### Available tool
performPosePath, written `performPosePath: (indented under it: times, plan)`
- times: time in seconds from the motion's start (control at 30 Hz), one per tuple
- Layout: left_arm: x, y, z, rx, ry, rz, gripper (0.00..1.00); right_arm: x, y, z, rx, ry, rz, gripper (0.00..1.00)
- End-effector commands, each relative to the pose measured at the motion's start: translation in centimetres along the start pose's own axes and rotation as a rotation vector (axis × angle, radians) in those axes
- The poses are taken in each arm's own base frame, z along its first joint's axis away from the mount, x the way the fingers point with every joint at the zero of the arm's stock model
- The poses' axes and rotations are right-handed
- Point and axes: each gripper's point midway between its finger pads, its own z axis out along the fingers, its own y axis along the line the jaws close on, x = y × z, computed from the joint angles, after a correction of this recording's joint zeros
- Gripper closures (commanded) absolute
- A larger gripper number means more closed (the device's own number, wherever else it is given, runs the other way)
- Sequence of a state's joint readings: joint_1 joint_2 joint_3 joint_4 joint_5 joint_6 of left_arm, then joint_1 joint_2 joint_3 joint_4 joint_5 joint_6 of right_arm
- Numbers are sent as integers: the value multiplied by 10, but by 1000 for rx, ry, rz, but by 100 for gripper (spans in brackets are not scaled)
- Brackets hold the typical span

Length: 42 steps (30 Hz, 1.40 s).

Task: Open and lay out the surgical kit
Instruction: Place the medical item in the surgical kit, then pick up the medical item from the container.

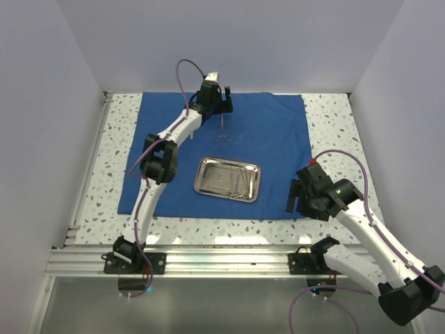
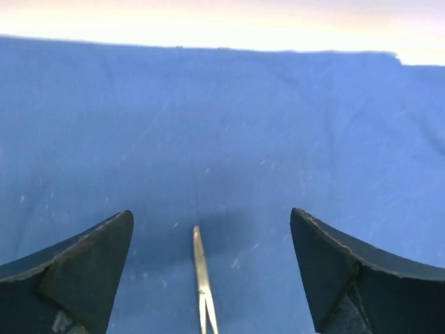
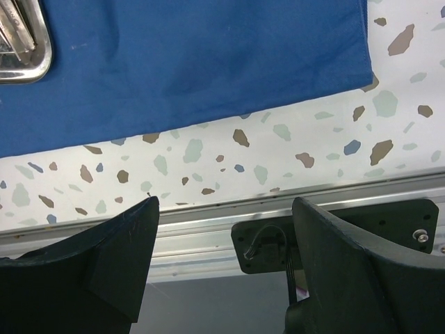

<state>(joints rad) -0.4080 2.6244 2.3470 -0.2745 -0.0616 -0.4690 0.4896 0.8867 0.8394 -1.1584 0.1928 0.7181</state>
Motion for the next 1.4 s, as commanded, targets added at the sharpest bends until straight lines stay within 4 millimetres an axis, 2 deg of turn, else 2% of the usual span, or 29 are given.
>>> performPosePath:
  times: [0.0, 0.03, 0.07, 0.1, 0.13, 0.17, 0.2, 0.23, 0.27, 0.3, 0.33, 0.37, 0.4, 0.43, 0.47, 0.5, 0.53, 0.6, 0.7, 0.73, 0.9, 1.03, 1.1, 1.3, 1.37]
  plan:
    - [-83, -34, -28, 91, -219, -17, 0, -7, -2, 0, 22, -27, 17, 19]
    - [-78, -33, -30, 83, -199, -6, 0, -8, -1, 0, 18, -32, 18, 19]
    - [-92, -39, -46, 91, -215, -4, 0, -10, 2, 1, 9, -38, 17, 19]
    - [-93, -38, -54, 84, -209, 0, 0, -11, 3, 1, 3, -40, 11, 18]
    - [-76, -34, -57, 66, -155, 7, 0, -12, 5, 2, -1, -37, 8, 19]
    - [-90, -42, -81, 79, -170, 8, 0, -14, 9, 3, -15, -38, 8, 19]
    - [-85, -45, -91, 83, -150, 13, 2, -14, 12, 4, -23, -34, 4, 19]
    - [-50, -44, -93, 71, -71, 29, 7, -15, 14, 5, -30, -29, 0, 19]
    - [-52, -53, -116, 84, -63, 40, 12, -17, 18, 5, -43, -36, -2, 19]
    - [-34, -55, -122, 79, -20, 61, 17, -18, 19, 5, -50, -36, -12, 19]
    - [6, -57, -136, 53, 75, 109, 20, -19, 21, 5, -56, -41, -15, 19]
    - [27, -55, -143, 27, 122, 130, 21, -22, 24, 5, -69, -50, -17, 19]
    - [46, -51, -150, -1, 163, 145, 27, -23, 27, 4, -84, -51, -25, 19]
    - [83, -48, -165, -19, 239, 152, 30, -24, 28, 4, -91, -52, -29, 19]
    - [101, -46, -173, -25, 269, 150, 32, -25, 30, 4, -96, -55, -29, 19]
    - [138, -32, -182, -51, 340, 141, 35, -25, 31, 3, -103, -54, -38, 19]
    - [140, -41, -193, -30, 324, 133, 35, -25, 31, 2, -106, -56, -41, 19]
    - [166, -34, -203, -52, 367, 104, 37, -23, 32, 1, -119, -53, -47, 19]
    - [178, -44, -208, -40, 388, 101, 38, -23, 33, -2, -142, -66, -48, 19]
    - [190, -45, -209, -52, 422, 117, 38, -24, 33, -2, -144, -68, -48, 19]
    - [203, -62, -207, -67, 456, 144, 44, -21, 34, -5, -161, -67, -53, 19]
    - [221, -64, -207, -85, 505, 161, 48, -22, 35, -8, -173, -74, -53, 19]
    - [224, -68, -209, -87, 510, 178, 51, -22, 34, -8, -174, -76, -48, 19]
    - [247, -41, -214, -228, 588, 240, 61, -21, 33, -9, -171, -79, -43, 19]
    - [245, -38, -212, -257, 585, 250, 66, -21, 32, -9, -171, -78, -40, 19]
